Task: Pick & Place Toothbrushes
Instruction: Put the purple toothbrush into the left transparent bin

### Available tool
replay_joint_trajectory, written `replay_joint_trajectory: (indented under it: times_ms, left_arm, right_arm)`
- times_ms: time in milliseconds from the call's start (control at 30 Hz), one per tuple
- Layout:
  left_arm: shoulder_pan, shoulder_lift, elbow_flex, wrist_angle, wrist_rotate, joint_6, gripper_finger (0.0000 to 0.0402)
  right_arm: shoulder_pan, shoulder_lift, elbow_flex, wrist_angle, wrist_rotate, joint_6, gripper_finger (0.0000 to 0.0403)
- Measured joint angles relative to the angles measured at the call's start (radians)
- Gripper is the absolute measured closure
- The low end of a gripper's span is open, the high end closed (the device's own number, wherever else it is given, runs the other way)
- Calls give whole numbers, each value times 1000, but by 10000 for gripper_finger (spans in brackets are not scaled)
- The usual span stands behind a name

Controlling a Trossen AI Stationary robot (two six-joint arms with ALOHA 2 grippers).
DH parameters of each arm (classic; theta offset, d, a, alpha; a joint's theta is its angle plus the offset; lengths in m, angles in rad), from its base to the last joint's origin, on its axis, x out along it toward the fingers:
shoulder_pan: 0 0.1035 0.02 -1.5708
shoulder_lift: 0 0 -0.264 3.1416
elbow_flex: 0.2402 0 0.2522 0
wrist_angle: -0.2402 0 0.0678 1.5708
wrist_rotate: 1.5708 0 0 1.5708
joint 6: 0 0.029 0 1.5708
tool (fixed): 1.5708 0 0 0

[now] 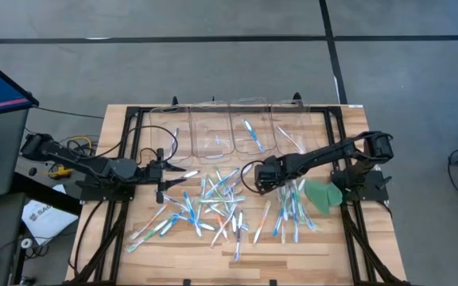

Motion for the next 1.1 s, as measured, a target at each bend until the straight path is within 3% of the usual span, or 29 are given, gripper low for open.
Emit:
replay_joint_trajectory:
  times_ms: [433,567,767,1100]
  left_arm:
    - [-1,0,0,0,0,-86,259]
    - [-1,0,0,0,0,-86,259]
    - [-1,0,0,2,0,-86,259]
    - [-1,0,0,31,0,-82,259]
  right_arm:
    - [2,4,-3,1,-5,-10,123]
    - [7,4,-3,3,-4,-10,143]
    - [8,5,-4,5,-5,-10,213]
    - [9,6,-4,20,-16,-72,385]
